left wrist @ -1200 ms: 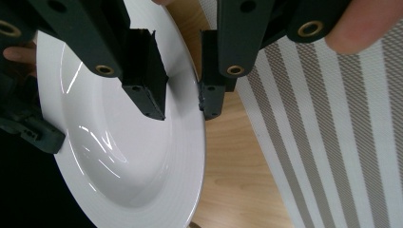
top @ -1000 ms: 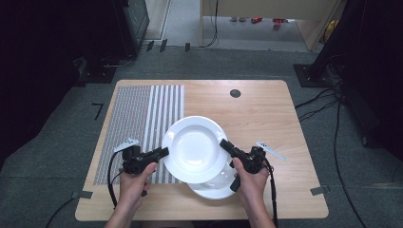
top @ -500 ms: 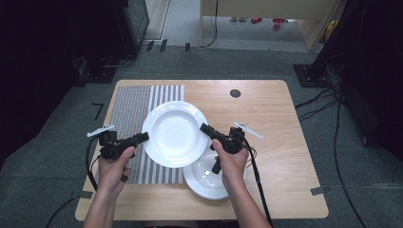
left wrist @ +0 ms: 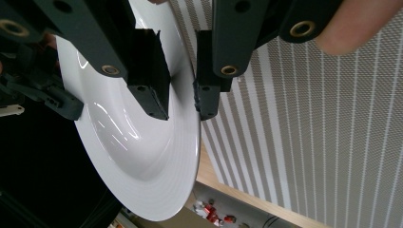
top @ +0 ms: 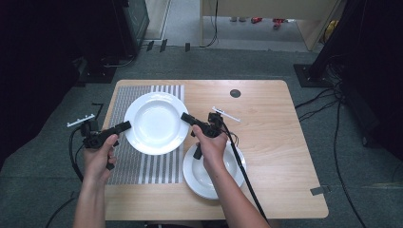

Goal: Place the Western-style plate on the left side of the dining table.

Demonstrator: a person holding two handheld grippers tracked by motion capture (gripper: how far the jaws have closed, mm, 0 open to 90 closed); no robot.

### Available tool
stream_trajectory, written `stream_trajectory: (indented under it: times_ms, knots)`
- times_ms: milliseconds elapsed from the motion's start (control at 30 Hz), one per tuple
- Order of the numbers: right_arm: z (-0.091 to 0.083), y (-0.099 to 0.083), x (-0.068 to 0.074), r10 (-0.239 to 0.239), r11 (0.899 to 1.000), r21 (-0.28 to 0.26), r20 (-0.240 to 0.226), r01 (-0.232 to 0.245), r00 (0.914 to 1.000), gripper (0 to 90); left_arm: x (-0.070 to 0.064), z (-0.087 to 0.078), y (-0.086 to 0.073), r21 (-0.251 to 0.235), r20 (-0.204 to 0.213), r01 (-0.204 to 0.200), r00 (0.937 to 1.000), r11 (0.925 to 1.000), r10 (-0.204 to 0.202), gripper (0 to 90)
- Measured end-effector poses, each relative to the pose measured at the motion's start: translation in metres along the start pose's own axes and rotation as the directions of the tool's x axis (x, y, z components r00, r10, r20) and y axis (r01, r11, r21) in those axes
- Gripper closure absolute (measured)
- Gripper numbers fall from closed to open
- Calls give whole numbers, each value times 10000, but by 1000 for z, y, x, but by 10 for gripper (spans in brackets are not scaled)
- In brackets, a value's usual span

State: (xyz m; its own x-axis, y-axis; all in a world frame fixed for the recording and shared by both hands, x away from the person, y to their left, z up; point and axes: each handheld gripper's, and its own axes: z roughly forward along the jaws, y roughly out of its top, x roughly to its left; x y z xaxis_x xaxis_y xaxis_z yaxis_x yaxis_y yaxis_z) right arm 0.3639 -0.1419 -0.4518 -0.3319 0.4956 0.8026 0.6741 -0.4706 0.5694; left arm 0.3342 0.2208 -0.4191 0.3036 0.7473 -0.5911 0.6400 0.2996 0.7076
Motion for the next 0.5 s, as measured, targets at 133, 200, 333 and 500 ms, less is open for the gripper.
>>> stream_trajectory:
  times_ms: [133,200,333,500]
  knots:
    - [16,3,-5,235,9995,228,-75,-233,9997,827,8,3,4,-163,-197,118,9997,9998,-122,769]
    - [23,4,-8,361,9988,334,-42,-359,9993,826,13,6,5,-186,-283,227,9993,9996,-232,771]
    - [37,6,-16,484,9968,629,189,-495,9987,824,21,16,3,-79,-866,252,9959,9997,-258,758]
    - [54,4,-26,687,9927,952,534,-736,9962,821,39,24,1,18,-1070,711,9918,9975,-705,757]
